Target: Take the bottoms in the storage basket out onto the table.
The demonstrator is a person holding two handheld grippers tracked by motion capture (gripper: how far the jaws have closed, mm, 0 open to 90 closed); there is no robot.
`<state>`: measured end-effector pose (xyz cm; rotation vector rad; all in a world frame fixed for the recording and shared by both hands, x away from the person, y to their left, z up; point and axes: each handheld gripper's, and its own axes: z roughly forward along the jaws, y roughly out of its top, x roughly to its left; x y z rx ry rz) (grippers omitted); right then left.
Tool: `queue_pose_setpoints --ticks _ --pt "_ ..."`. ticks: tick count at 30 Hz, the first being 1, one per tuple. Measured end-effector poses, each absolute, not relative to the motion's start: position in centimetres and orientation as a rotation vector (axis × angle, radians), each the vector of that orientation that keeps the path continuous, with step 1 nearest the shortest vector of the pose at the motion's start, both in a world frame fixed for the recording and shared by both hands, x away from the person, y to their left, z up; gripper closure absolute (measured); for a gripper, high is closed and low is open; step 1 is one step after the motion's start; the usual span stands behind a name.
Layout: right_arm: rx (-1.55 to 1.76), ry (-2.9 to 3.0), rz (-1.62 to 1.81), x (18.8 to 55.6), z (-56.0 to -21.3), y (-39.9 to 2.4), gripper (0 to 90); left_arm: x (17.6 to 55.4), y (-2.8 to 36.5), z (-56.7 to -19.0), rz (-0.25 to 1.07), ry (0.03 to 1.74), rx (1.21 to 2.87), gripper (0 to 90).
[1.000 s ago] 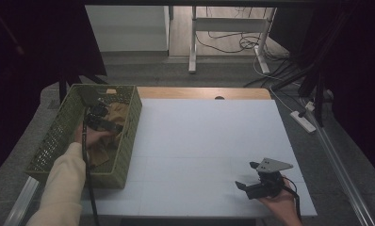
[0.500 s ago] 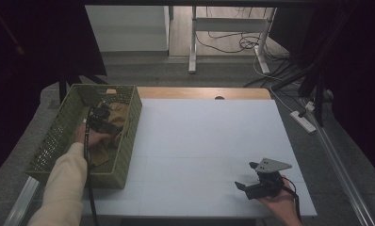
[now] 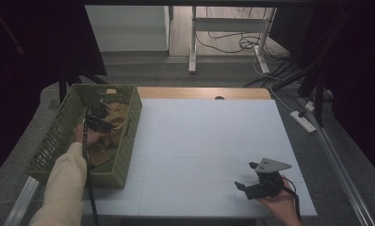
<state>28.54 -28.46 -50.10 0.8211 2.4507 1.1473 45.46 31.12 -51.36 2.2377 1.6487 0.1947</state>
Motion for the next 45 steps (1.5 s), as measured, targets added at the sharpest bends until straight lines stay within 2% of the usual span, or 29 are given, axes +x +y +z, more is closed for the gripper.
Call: queue_pose_setpoints --ticks 3,8,12,24,45 --pt "0.822 2.453 1.146 28.5 -50.1 -28.5 6.8 45.4 31.4 -51.3 0.189 1.658 2.221 61.2" --pt "0.824 2.45 1.148 28.6 -50.1 -28.5 6.8 45.4 31.4 -51.2 0.19 1.653 2.222 71.7" --pt "0.822 2.45 1.147 28.5 -50.1 -28.5 6.8 45.3 31.4 -51.0 0.199 1.648 2.223 75.2" --pt "0.825 2.453 1.141 28.6 -50.1 -28.5 6.8 44.6 31.4 -49.4 0.33 1.578 2.119 77.7" --pt "0.833 2.451 1.14 28.5 -50.1 -28.6 6.8 43.2 32.0 -47.1 0.418 1.505 1.949 78.3"
